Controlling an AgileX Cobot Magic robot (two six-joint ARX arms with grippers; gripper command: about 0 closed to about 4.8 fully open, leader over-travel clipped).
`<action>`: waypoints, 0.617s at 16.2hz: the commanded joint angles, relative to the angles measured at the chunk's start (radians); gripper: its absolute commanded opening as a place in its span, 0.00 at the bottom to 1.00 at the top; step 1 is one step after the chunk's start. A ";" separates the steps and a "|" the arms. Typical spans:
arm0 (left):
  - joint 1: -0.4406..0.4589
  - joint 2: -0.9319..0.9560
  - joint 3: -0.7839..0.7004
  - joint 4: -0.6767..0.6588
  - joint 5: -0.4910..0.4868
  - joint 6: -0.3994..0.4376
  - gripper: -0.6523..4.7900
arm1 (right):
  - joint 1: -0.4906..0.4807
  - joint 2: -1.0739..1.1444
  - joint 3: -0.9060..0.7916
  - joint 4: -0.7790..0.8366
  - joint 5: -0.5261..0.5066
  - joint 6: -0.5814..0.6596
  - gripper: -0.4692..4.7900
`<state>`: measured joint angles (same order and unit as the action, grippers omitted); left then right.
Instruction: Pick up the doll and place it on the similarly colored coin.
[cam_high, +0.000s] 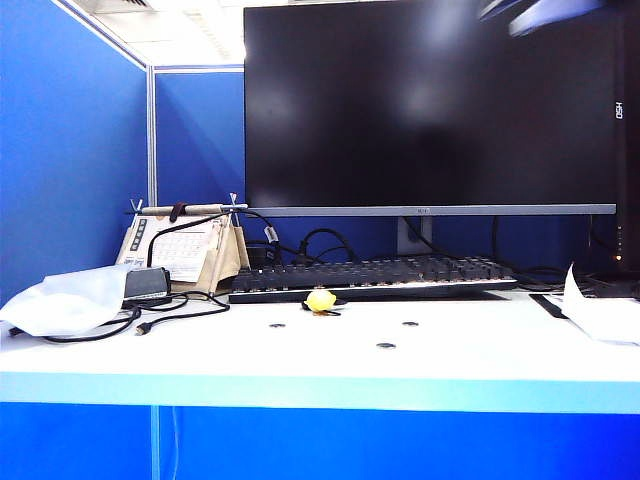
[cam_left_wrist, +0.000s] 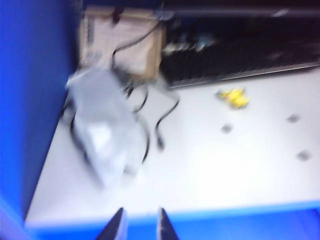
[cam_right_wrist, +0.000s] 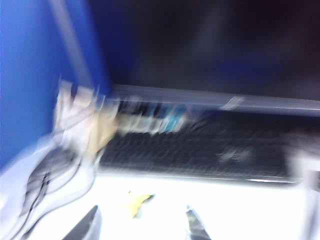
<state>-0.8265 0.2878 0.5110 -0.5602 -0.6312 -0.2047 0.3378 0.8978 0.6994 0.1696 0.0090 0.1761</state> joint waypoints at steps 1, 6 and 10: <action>0.000 0.001 -0.120 0.090 -0.106 -0.090 0.29 | 0.001 -0.292 -0.211 0.010 0.159 -0.005 0.49; 0.000 0.003 -0.330 0.312 -0.092 -0.222 0.29 | 0.001 -0.797 -0.455 -0.211 0.180 0.006 0.49; 0.001 0.002 -0.473 0.335 -0.064 -0.213 0.29 | 0.001 -0.886 -0.517 -0.407 0.177 0.005 0.49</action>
<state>-0.8268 0.2932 0.0444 -0.2512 -0.6910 -0.4206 0.3386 0.0189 0.1917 -0.2222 0.1978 0.1780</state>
